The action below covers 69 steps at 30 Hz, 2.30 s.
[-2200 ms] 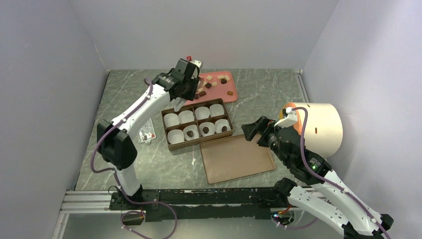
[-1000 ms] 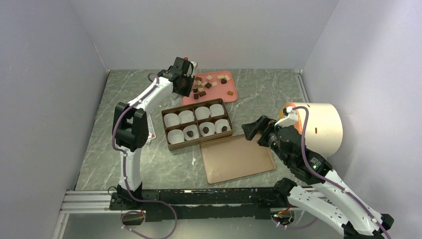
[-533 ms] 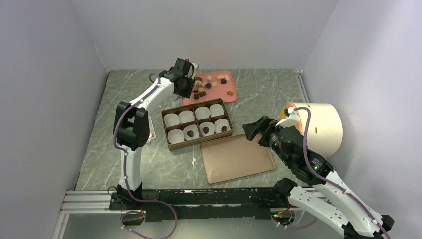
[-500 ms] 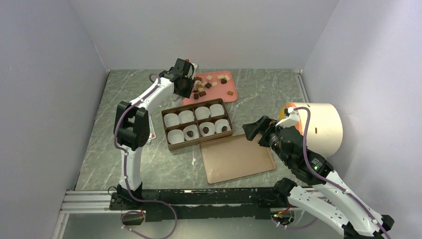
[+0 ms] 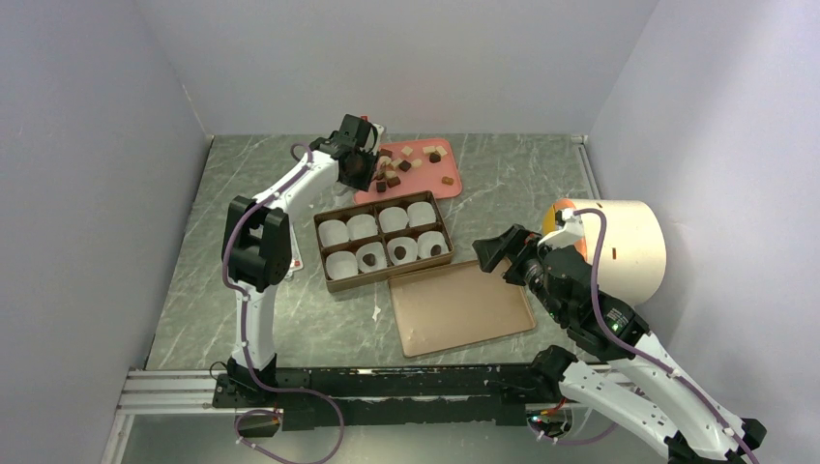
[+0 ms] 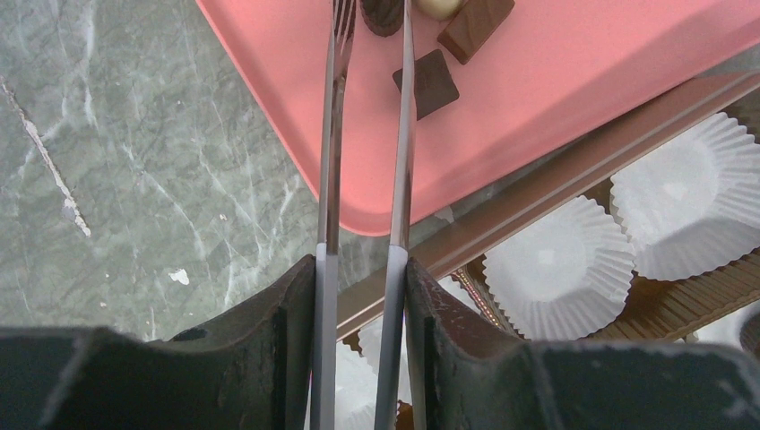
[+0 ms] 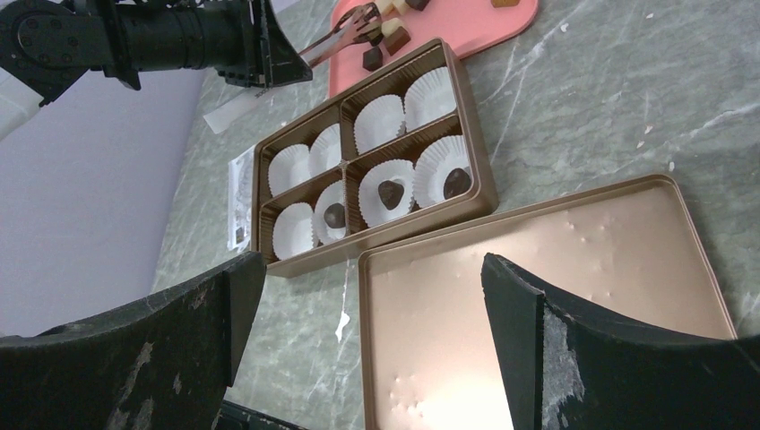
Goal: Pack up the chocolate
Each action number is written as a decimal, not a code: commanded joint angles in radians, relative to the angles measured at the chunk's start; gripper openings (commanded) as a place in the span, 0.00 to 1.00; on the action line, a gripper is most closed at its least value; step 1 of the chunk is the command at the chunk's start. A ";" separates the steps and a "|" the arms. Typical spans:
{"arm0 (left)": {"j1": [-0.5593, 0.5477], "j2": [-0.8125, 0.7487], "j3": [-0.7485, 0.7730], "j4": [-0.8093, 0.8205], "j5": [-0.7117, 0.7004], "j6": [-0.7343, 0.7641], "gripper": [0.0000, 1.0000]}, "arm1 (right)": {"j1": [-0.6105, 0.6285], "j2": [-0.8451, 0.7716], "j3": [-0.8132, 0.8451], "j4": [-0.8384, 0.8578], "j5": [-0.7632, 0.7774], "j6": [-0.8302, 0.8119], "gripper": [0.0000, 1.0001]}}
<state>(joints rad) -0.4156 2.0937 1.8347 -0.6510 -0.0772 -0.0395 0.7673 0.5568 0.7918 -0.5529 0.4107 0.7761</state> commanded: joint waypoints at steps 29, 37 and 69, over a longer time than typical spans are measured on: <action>-0.012 0.018 -0.002 0.043 -0.024 0.021 0.37 | -0.001 -0.014 0.008 0.004 0.015 0.006 0.96; -0.038 -0.028 -0.006 0.022 -0.075 0.015 0.28 | -0.002 -0.018 0.005 0.004 0.017 0.009 0.96; -0.049 -0.257 -0.086 -0.045 -0.138 -0.073 0.24 | -0.001 -0.001 0.004 0.027 -0.009 0.004 0.96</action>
<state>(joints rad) -0.4618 1.9385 1.7386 -0.6830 -0.2070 -0.0811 0.7673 0.5488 0.7898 -0.5526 0.4099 0.7830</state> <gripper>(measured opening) 0.373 0.962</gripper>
